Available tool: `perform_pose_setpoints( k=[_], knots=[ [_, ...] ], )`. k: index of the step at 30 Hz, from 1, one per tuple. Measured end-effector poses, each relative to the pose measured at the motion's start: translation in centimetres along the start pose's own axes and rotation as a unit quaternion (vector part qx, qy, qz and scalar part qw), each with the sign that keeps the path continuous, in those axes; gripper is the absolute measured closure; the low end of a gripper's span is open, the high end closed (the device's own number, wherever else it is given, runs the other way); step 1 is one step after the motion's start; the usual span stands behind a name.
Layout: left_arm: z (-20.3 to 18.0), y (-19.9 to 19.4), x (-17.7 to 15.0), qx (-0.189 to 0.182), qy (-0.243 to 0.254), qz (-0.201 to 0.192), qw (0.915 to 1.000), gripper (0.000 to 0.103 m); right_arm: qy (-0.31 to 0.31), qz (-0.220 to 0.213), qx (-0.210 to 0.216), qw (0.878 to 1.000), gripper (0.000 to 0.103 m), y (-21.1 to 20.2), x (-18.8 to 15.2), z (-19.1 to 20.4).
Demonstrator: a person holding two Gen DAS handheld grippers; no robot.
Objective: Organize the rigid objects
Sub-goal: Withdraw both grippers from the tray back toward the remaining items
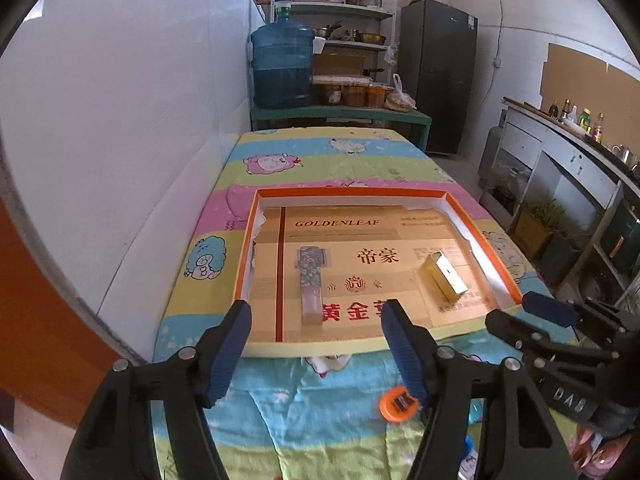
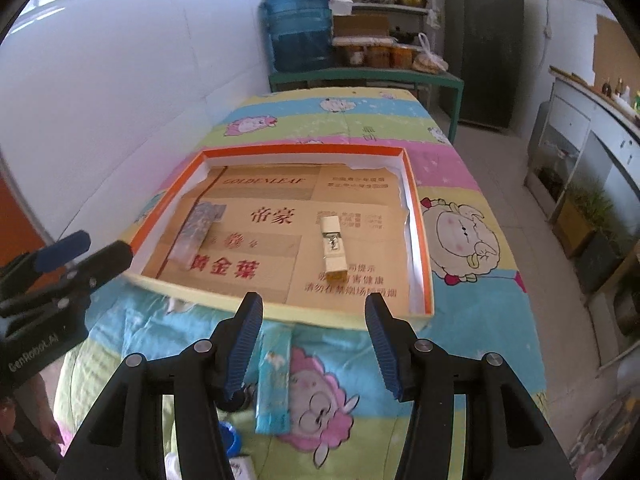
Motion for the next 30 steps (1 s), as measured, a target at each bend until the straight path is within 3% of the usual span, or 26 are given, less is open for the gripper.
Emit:
perform_pose_setpoints(
  k=[15,30],
  knots=[
    [-1.3,-3.8,-1.9,0.009,0.002,-0.006,0.9999,0.039,0.001,0.001,0.005,1.000,0.048,-3.2,-3.2,0.2],
    [-1.7,-5.3,-4.8,-0.011,-0.009,0.000,0.9999,0.039,0.002,0.006,-0.011,1.000,0.048,-4.6,-5.1,0.4]
  ],
)
Point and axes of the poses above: each gripper's, at about its wrist camera, not at the fingertips, and y roughly the way its jaws point, z to its left, x to its top, the point moved 4 cm from there along y, roughly the way its jaws point, and after that the axes turned 5 degrees about -x, right-handed, at the moved point
